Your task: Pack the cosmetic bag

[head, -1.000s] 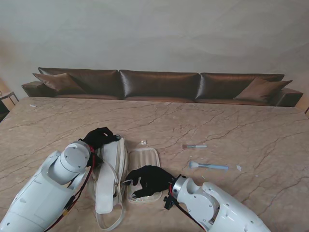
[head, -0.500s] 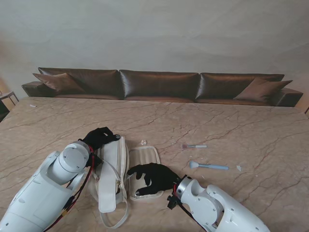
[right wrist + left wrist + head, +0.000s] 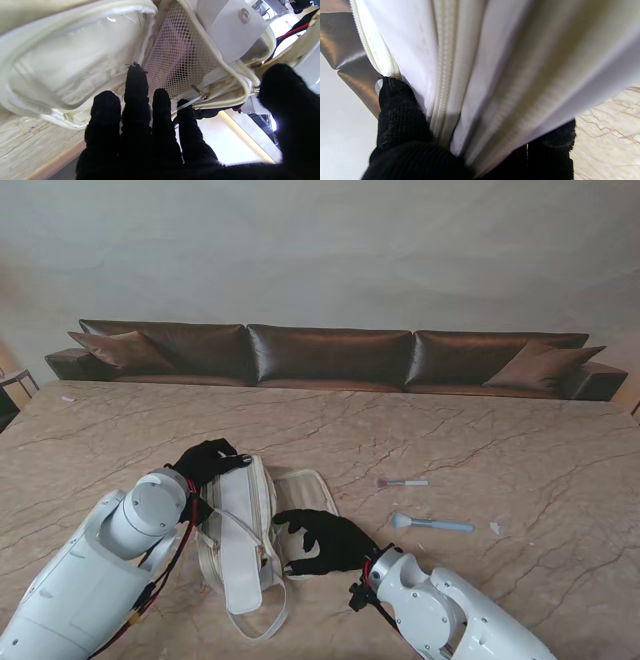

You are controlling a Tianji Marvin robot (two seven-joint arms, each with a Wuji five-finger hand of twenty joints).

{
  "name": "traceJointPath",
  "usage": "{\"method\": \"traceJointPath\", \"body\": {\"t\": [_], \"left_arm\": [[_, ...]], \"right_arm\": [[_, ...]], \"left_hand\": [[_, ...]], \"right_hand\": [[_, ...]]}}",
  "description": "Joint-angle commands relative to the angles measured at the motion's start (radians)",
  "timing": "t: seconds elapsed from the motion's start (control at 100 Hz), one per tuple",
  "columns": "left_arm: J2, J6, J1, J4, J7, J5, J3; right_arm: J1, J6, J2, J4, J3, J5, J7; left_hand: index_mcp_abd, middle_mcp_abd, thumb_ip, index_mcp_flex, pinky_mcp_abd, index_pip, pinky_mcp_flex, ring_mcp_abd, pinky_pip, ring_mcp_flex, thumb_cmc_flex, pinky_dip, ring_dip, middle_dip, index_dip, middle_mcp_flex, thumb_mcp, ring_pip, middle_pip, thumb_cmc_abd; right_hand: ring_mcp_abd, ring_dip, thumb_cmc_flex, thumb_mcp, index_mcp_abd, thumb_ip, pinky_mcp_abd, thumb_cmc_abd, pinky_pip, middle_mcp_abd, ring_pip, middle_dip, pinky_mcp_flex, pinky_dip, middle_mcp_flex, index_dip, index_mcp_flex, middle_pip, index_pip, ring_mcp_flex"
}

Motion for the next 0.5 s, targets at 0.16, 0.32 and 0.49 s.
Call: {"method": "traceJointPath", "body": {"t": [0.16, 0.32, 0.49], "left_arm": [[-0.005, 0.000, 0.010, -0.016, -0.006, -0.005, 0.004], [-0.006, -0.002, 0.014, -0.019, -0.003, -0.006, 0.004], [-0.004, -0.008, 0.018, -0.025, -0.005, -0.006, 0.002]], "right_arm": [[-0.007, 0.010, 0.005, -0.015, 0.015, 0.001, 0.024], [-0.012, 0.020, 0.011, -0.022, 0.020, -0.003, 0.046], [-0.019, 0.020, 0.013, -0.022, 0.033, -0.018, 0.043]], "left_hand": [[-0.006, -0.182, 0.073, 0.029, -0.001, 0.107, 0.000, -0.042, 0.073, 0.016, 0.155, -0.014, 0.005, 0.040, 0.044, 0.076, 0.117, 0.022, 0.139, 0.058], [-0.006, -0.180, 0.073, 0.029, -0.002, 0.106, 0.001, -0.042, 0.074, 0.017, 0.153, -0.013, 0.006, 0.041, 0.045, 0.081, 0.117, 0.022, 0.137, 0.055], [-0.006, -0.181, 0.074, 0.029, -0.002, 0.105, -0.002, -0.041, 0.073, 0.015, 0.153, -0.013, 0.006, 0.043, 0.046, 0.079, 0.119, 0.021, 0.135, 0.057]], "right_hand": [[-0.006, 0.011, 0.037, 0.050, 0.098, 0.024, -0.021, -0.009, -0.011, -0.042, 0.034, 0.058, -0.029, 0.030, -0.211, 0.548, -0.262, 0.212, -0.123, -0.059], [-0.001, 0.017, 0.045, 0.066, 0.110, 0.019, -0.016, -0.024, -0.015, -0.087, 0.049, 0.091, -0.028, 0.030, -0.176, 0.591, -0.258, 0.292, -0.171, -0.043], [-0.009, 0.021, 0.052, 0.023, 0.125, 0.029, -0.019, 0.017, -0.023, -0.123, 0.047, 0.091, -0.042, 0.032, -0.210, 0.462, -0.223, 0.300, -0.304, -0.063]]}}
